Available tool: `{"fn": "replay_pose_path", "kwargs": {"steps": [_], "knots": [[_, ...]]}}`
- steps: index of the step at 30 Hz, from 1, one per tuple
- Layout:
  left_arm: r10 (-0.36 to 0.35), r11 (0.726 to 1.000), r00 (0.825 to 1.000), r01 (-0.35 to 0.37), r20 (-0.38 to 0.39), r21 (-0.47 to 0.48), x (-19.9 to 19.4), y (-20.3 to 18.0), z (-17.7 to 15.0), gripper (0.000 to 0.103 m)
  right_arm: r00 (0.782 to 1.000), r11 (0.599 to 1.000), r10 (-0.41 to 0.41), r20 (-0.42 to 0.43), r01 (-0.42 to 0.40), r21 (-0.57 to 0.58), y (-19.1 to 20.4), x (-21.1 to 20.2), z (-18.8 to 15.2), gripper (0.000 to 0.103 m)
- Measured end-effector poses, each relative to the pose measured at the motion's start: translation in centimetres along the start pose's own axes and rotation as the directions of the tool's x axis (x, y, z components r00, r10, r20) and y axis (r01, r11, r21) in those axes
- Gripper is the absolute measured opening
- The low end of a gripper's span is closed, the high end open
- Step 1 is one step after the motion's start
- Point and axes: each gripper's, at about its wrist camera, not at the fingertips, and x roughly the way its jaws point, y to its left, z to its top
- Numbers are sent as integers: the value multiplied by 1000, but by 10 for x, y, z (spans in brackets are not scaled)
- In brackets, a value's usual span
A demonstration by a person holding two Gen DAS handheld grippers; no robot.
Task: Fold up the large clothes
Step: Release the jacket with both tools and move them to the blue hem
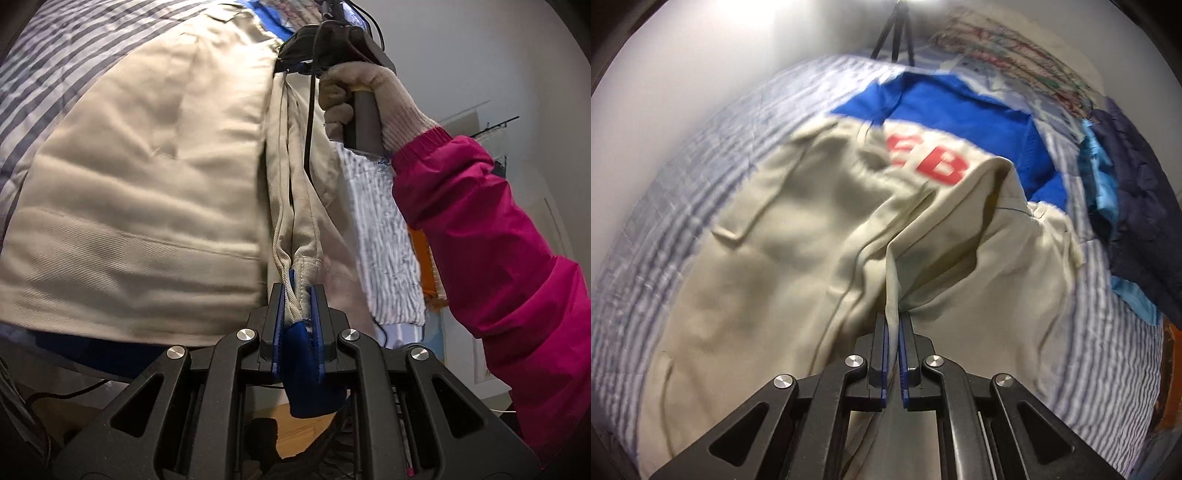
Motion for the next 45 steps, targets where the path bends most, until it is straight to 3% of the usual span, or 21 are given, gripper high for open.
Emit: {"fn": "replay_pose_path", "kwargs": {"steps": [4, 7, 10, 13, 20, 25, 30, 32, 34, 39, 42, 45], "knots": [[19, 1000, 1000, -19, -5, 8, 2, 4, 0, 12, 1000, 1000, 20, 15, -20, 20, -4, 10, -3, 3], [36, 999, 999, -36, -7, 28, 2, -1, -1, 12, 995, 994, 96, 33, -98, 51, -17, -1, -3, 7], [41, 998, 999, -40, -8, 52, 1, -8, -1, 12, 978, 975, 182, 103, -194, 112, -40, -33, -12, 17], [42, 997, 999, -42, -7, 71, -6, -9, -1, 14, 955, 954, 242, 170, -266, 140, -63, -77, -29, 18], [48, 986, 999, -51, 18, 160, -49, -24, -13, 14, 893, 909, 347, 286, -395, 133, -103, -187, -113, 19], [66, 970, 996, -78, 59, 230, -69, -36, -7, 14, 867, 884, 397, 301, -449, 129, -104, -232, -190, 22], [80, 948, 996, -88, 39, 307, -40, -50, 11, 14, 869, 863, 426, 254, -474, 176, -83, -217, -249, 23], [95, 928, 995, -100, 32, 358, -25, -55, 11, 14, 870, 856, 436, 231, -480, 191, -72, -203, -266, 23], [142, 901, 990, -131, 6, 414, -3, -57, 10, 14, 858, 831, 470, 207, -510, 223, -61, -184, -279, 23], [234, 899, 971, -194, -55, 393, 28, -26, -1, 14, 884, 855, 459, 91, -467, 223, -34, -141, -306, 23], [206, 905, 976, -163, -70, 393, 32, -13, -6, 17, 915, 900, 401, 35, -401, 170, -24, -122, -320, 19], [175, 918, 981, -133, -80, 374, 20, -19, -1, 17, 907, 887, 419, 48, -420, 192, -32, -130, -316, 19]]}}
